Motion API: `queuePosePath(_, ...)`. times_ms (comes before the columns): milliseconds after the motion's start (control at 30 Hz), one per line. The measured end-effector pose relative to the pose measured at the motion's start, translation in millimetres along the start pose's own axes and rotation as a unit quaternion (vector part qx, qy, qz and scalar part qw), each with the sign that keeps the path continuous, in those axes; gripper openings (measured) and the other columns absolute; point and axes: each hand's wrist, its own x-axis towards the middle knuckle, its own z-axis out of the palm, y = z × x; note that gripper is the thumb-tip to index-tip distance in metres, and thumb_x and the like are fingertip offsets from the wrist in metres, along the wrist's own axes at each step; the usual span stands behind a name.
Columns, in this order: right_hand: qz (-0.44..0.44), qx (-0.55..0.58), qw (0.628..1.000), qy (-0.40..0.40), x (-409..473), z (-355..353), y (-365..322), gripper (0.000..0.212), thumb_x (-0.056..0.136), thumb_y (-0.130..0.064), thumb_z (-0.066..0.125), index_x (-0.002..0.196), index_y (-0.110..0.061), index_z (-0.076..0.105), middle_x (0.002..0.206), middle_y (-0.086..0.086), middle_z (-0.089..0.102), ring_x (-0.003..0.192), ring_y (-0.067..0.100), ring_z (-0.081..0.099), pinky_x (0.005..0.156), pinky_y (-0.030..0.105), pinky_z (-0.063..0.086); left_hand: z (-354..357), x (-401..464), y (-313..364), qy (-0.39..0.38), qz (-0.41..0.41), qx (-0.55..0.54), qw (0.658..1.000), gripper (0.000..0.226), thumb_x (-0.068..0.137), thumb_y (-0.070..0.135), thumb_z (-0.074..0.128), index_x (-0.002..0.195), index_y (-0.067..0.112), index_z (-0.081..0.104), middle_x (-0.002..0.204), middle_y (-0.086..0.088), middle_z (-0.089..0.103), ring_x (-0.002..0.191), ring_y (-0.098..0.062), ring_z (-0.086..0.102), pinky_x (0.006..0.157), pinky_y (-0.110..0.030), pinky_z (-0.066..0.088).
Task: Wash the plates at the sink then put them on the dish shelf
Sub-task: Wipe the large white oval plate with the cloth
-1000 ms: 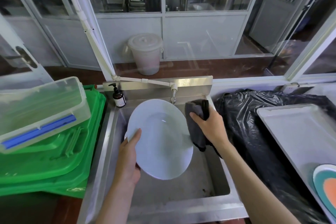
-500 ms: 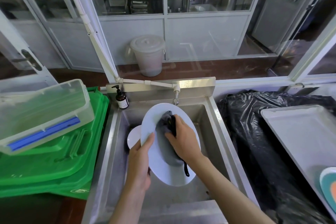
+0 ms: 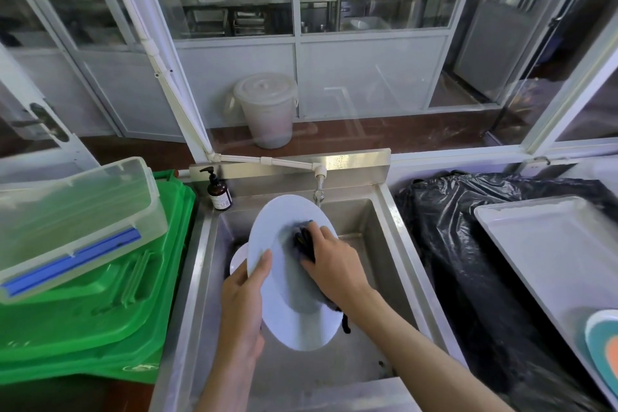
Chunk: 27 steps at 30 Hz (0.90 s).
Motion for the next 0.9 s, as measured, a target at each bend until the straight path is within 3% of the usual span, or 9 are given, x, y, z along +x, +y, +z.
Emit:
queuePosePath(133,0.042,0.050,0.987,-0.147,-21.4,3.4,-4.6,0.040,0.094,-0.038,0.059,0.129,-0.023,0.044,0.111,0.006,0.067,0.096,0.039,0.064,0.076,0.042,0.051,-2.5,2.7,-2.8,0.029,0.005,-0.015,0.999,0.018,0.099,0.023,0.066,0.114,0.016,0.075,0.105,-0.006,0.080,0.096,-0.030,0.077,0.084,-0.045,0.059)
queuePosePath(200,0.029,0.163,0.957,-0.237,-26.6,-3.2,-12.0,0.034,0.088,-0.030,0.064,0.119,-0.030,0.049,0.112,0.001,0.069,0.101,0.029,0.064,0.090,0.043,0.054,-4.3,3.6,-4.0,0.035,0.004,-0.016,0.999,0.019,0.099,0.022,0.066,0.114,0.016,0.075,0.105,-0.007,0.080,0.098,-0.032,0.076,0.085,-0.046,0.059)
queuePosePath(267,0.014,0.247,0.933,-0.262,-22.5,-12.3,-14.6,0.028,0.088,-0.020,0.064,0.103,-0.040,0.052,0.105,-0.012,0.068,0.099,0.011,0.063,0.092,0.030,0.050,-5.5,3.6,-2.9,0.028,0.006,-0.018,0.999,0.021,0.100,0.021,0.065,0.117,0.014,0.075,0.106,-0.008,0.080,0.101,-0.032,0.076,0.087,-0.047,0.059)
queuePosePath(333,0.019,0.288,0.931,-0.223,-13.7,-16.5,-18.1,0.033,0.090,-0.015,0.063,0.098,-0.045,0.053,0.100,-0.020,0.064,0.095,0.001,0.061,0.088,0.025,0.047,-7.2,2.7,-0.7,0.025,0.010,-0.017,1.000,0.021,0.100,0.020,0.065,0.118,0.014,0.075,0.108,-0.008,0.080,0.104,-0.033,0.075,0.092,-0.049,0.058)
queuePosePath(467,0.147,0.295,0.943,-0.054,-1.7,-1.7,-19.2,0.035,0.092,-0.028,0.061,0.126,-0.031,0.055,0.106,-0.007,0.067,0.103,0.024,0.063,0.082,0.036,0.050,-3.4,-6.2,-0.4,0.006,0.026,0.018,0.999,0.015,0.099,0.020,0.067,0.107,0.020,0.080,0.107,-0.005,0.080,0.106,-0.030,0.074,0.099,-0.052,0.056)
queuePosePath(533,0.127,0.307,0.941,-0.065,-9.1,4.0,-18.0,0.035,0.091,-0.026,0.061,0.125,-0.027,0.055,0.104,-0.008,0.067,0.100,0.023,0.063,0.081,0.036,0.049,-1.8,-6.7,2.3,0.005,0.033,0.025,0.999,0.015,0.099,0.020,0.067,0.104,0.022,0.081,0.106,-0.004,0.080,0.105,-0.029,0.075,0.100,-0.054,0.056)
queuePosePath(733,-0.046,0.283,0.925,-0.251,-26.4,-1.2,1.0,0.027,0.078,-0.021,0.074,0.099,-0.032,0.061,0.093,-0.017,0.067,0.089,0.007,0.063,0.085,0.032,0.053,-9.5,-1.2,7.2,0.033,0.019,-0.006,0.999,0.014,0.098,0.021,0.069,0.107,0.019,0.078,0.104,-0.009,0.080,0.101,-0.036,0.075,0.095,-0.058,0.057)
queuePosePath(833,-0.080,0.181,0.961,-0.196,-15.6,-8.8,4.7,0.027,0.070,-0.038,0.069,0.091,-0.033,0.053,0.084,-0.014,0.065,0.082,0.015,0.060,0.076,0.041,0.054,-7.4,-5.4,0.3,0.037,0.005,-0.019,0.999,0.014,0.097,0.022,0.070,0.107,0.018,0.079,0.105,-0.009,0.080,0.102,-0.037,0.075,0.093,-0.056,0.059)
queuePosePath(900,-0.096,0.200,0.969,-0.112,-11.3,-11.4,-1.7,0.026,0.072,-0.039,0.068,0.083,-0.035,0.044,0.074,-0.016,0.058,0.071,0.013,0.050,0.068,0.040,0.048,-4.3,-6.6,-1.5,0.028,0.002,-0.020,0.999,0.016,0.097,0.024,0.070,0.109,0.018,0.079,0.106,-0.009,0.080,0.104,-0.035,0.075,0.093,-0.053,0.059)
